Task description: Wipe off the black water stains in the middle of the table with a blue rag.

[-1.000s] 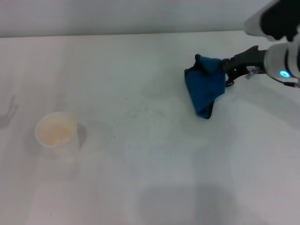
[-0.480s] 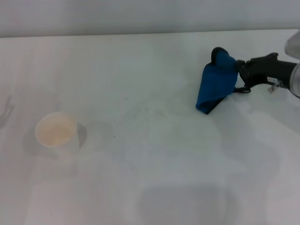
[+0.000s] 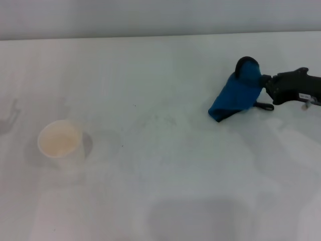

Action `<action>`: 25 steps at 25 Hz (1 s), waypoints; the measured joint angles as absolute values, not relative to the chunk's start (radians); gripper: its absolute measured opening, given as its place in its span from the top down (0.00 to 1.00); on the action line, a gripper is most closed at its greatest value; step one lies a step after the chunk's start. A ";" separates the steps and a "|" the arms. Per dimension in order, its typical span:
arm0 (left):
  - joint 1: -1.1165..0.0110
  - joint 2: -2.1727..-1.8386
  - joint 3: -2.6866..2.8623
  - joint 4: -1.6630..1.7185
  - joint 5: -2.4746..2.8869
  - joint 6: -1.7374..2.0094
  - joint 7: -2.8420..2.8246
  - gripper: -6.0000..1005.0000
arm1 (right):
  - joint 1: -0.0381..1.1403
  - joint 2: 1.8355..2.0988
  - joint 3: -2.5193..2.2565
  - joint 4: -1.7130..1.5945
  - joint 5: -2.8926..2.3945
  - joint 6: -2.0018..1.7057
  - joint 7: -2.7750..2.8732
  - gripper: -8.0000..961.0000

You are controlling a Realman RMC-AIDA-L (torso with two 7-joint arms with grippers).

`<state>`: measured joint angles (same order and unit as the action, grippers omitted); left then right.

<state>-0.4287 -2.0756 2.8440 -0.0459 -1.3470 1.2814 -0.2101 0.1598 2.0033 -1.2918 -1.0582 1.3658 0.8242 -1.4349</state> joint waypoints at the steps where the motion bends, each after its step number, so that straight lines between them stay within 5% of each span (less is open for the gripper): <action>1: -0.430 -2.076 2.844 -0.045 -1.347 1.281 -0.210 0.11 | 0.154 2.003 -1.282 -1.058 1.372 0.840 -1.443 0.94; 20: -0.447 -2.075 2.844 -0.047 -1.345 1.264 -0.210 0.11 | 0.190 2.003 -1.158 -0.938 1.466 1.053 -1.577 0.92; 25: -0.446 -2.075 2.844 -0.048 -1.345 1.262 -0.210 0.11 | 0.226 2.003 -1.089 -0.871 1.469 1.120 -1.593 0.82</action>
